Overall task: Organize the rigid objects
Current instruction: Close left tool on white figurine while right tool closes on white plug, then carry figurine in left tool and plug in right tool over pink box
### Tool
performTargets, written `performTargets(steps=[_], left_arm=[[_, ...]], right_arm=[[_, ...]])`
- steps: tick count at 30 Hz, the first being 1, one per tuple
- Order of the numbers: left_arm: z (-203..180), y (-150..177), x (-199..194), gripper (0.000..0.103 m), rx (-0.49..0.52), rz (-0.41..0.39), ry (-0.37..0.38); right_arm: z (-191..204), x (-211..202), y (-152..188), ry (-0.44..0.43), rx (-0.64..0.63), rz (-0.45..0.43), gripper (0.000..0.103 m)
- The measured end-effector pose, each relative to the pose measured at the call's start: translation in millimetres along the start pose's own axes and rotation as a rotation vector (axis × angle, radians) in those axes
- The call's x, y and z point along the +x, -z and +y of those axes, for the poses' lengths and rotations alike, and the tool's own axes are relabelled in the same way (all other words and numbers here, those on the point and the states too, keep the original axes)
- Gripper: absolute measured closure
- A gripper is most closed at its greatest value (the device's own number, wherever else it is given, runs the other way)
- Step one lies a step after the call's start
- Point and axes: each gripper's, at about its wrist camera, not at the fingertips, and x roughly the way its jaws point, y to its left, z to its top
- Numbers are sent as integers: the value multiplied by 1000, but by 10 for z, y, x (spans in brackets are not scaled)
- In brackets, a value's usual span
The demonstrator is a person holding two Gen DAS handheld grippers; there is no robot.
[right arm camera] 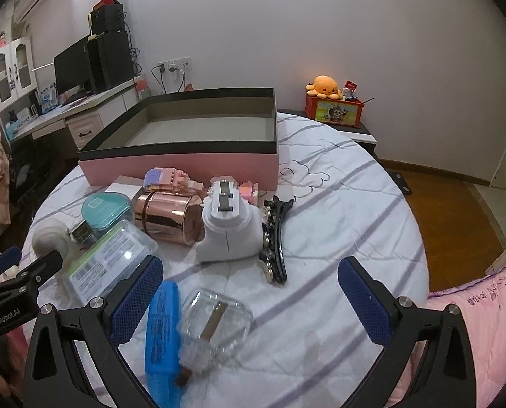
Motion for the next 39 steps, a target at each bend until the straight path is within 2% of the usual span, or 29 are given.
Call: performTargets(steps=[7, 12, 14, 16, 18, 20, 22, 31, 39], left_arm=[[0, -27, 144, 0, -13, 4, 14], [38, 2, 187, 17, -33, 19, 71], [30, 10, 185, 25, -35, 24, 104], [10, 12, 154, 35, -26, 20, 124], [-12, 7, 127, 52, -21, 21, 152], [-21, 0, 102, 59, -19, 22, 176], [-21, -10, 89, 60, -15, 24, 175], [52, -33, -49, 60, -30, -2, 180], [35, -142, -264, 60, -3, -41, 174]], right_arm=[[11, 190, -86, -12, -13, 12, 0], [25, 310, -183, -14, -27, 13, 7], [36, 392, -201, -21, -39, 30, 12], [52, 476, -196, -20, -55, 53, 31], [48, 537, -176, -50, -55, 67, 45], [49, 530, -162, -50, -64, 56, 50], [41, 494, -156, -75, -64, 51, 59], [-28, 246, -134, -148, -33, 23, 59], [25, -36, -191, -192, -45, -15, 59]])
